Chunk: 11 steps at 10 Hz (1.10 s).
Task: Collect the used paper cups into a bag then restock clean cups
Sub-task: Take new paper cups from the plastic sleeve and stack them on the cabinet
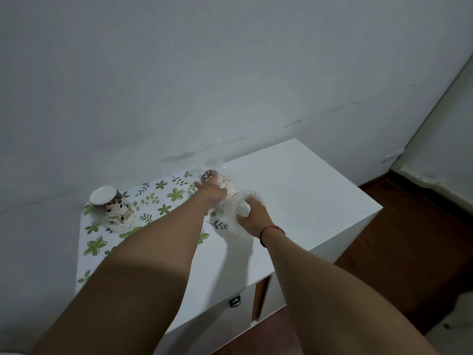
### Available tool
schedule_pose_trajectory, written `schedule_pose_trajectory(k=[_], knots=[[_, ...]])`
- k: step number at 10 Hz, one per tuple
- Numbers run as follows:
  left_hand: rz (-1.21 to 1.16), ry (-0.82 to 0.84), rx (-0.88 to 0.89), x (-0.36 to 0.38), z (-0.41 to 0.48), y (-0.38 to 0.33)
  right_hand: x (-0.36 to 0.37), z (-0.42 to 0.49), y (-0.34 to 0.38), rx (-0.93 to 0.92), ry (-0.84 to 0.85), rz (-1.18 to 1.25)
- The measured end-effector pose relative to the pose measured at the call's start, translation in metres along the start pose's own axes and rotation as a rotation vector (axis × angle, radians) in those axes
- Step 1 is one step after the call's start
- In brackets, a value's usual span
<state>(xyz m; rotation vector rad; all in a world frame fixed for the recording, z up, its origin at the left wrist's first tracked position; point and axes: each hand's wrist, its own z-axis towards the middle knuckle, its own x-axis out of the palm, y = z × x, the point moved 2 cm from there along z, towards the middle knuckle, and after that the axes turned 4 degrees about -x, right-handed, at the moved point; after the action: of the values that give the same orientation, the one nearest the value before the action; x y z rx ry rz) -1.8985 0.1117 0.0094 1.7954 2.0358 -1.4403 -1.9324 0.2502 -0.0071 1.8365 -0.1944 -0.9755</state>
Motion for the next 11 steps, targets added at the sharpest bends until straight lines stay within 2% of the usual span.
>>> schedule_pose_trajectory(k=[2,3,4,5,7,8,10,11], knots=[[-0.11,0.066,0.017,-0.007,-0.014,0.014,0.016,0.013,0.0,0.018,0.02,-0.026],[-0.202,0.073,0.003,-0.011,-0.013,0.02,0.021,0.024,0.003,0.038,-0.006,0.06],[-0.34,0.033,-0.038,-0.013,-0.01,0.014,0.027,0.03,0.01,0.061,0.054,0.123],[-0.345,-0.013,-0.033,-0.009,-0.006,0.012,0.037,0.031,0.011,0.121,0.083,0.12],[-0.404,0.027,-0.066,-0.017,-0.009,0.011,0.04,0.041,0.015,0.15,-0.136,0.035],[-0.431,0.014,-0.065,-0.025,-0.004,0.016,0.044,0.041,0.016,0.129,-0.173,0.071],[-0.374,0.024,-0.061,-0.03,-0.003,0.019,0.051,0.039,0.018,0.171,0.014,0.241],[-0.434,0.021,-0.109,-0.027,-0.007,0.018,0.054,0.043,0.021,0.237,0.027,0.193]])
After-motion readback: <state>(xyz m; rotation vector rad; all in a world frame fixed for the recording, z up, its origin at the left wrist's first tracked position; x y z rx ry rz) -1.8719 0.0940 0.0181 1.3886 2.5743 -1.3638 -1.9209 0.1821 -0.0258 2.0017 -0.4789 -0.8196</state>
